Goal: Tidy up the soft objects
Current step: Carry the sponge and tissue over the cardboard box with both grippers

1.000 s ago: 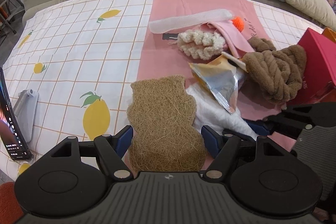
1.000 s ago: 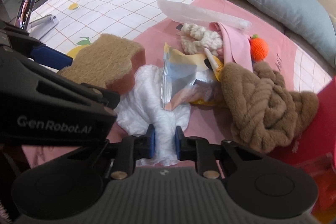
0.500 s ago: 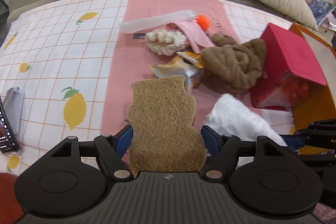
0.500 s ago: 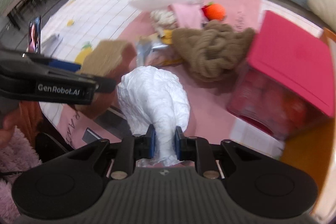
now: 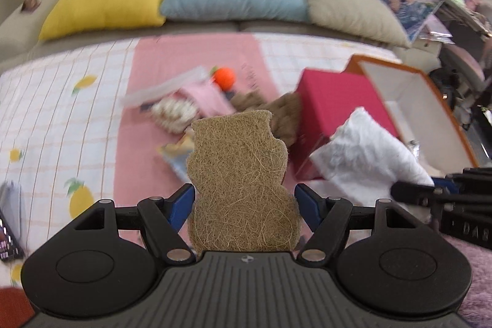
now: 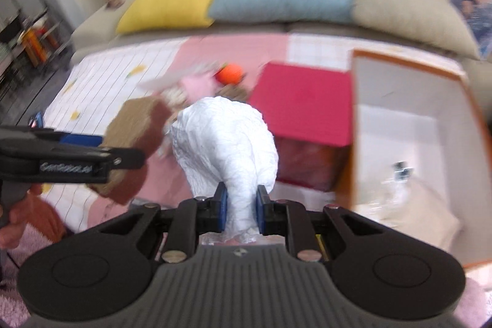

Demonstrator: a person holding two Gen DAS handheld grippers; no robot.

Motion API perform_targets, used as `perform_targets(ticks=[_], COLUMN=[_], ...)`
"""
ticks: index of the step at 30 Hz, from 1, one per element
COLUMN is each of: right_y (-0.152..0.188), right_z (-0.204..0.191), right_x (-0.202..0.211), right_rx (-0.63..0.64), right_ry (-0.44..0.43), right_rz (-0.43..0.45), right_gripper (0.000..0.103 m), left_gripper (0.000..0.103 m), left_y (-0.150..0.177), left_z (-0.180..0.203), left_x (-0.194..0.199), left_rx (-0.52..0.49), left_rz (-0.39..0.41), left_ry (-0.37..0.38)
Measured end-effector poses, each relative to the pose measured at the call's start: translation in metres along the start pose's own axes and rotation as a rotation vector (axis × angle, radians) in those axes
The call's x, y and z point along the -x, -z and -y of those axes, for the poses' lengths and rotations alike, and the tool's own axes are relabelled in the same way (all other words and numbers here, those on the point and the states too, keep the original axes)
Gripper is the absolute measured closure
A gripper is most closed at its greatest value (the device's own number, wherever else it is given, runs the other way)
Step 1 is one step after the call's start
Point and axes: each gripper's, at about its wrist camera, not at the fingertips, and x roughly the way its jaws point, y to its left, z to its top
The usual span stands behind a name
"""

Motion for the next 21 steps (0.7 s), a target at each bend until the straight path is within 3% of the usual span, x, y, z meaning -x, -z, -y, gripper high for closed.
perform_targets(ticks=[5,8,14,21], right_y=[-0.011,-0.018,-0.023,-0.026], right_z=[0.030,0.048,0.077,0.107], right_x=[0.032,0.045,0.062,0.070], right_rx=[-0.055,-0.064,-0.067,-0.084], right_ry=[0.096,0.148,0.241,0.312], right_rz=[0.098,0.136,0.174,0.173], right_gripper=[0.086,0.086,0.086,0.086], left_gripper=[0.021,0.021,0.021,0.021], left_y=[-0.024,-0.038,-0.061,-0.078], left_z=[0.031,0.048,0.102,0.153], left_x=[0.015,0.012,0.009,-0.015], left_rx=[-0.057,-0.039,-0.126,-0.193], left_rz=[0.069,0.054,0.084,0.044], left_ry=[0.092,0.197,0.317,0.365])
